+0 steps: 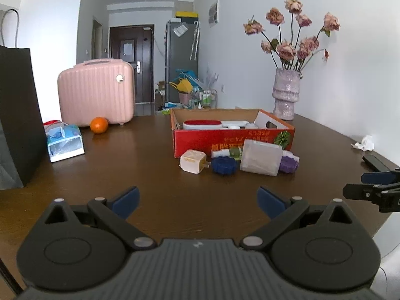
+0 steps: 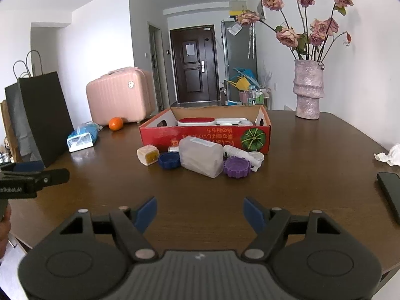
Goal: Organize rigid objects
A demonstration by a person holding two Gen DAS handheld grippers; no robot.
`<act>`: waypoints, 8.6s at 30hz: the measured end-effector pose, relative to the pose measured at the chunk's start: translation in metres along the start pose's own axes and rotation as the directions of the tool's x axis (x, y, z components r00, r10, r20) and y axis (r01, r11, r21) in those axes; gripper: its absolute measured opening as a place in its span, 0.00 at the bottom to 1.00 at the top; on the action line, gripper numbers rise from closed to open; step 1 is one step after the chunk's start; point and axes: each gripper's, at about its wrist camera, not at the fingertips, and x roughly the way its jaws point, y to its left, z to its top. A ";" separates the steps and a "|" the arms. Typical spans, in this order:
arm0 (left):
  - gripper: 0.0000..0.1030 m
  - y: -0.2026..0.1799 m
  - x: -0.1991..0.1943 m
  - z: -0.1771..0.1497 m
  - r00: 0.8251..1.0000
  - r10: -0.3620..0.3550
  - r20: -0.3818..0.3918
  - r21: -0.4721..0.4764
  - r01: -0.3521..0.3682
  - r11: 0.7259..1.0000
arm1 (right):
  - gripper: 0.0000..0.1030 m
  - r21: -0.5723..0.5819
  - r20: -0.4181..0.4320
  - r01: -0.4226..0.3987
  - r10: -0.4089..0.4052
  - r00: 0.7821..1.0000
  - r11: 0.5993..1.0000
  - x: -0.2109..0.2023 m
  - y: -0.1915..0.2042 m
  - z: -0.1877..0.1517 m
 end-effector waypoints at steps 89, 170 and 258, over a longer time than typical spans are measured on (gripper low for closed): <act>0.43 -0.023 0.145 -0.012 0.968 -0.131 -0.216 0.004 0.135 0.991 | 0.62 -0.043 -0.116 0.033 -0.038 0.993 0.999 0.147 -0.017 0.013; 0.38 -0.034 0.406 0.175 0.880 -0.060 -0.471 -0.099 0.015 0.995 | 0.51 -0.097 -0.359 -0.036 -0.001 0.933 0.995 0.350 -0.090 0.205; 0.94 -0.025 0.134 0.010 0.995 0.006 -0.095 0.059 0.000 0.998 | 0.83 0.009 0.053 0.162 -0.162 0.985 0.987 0.090 -0.026 0.004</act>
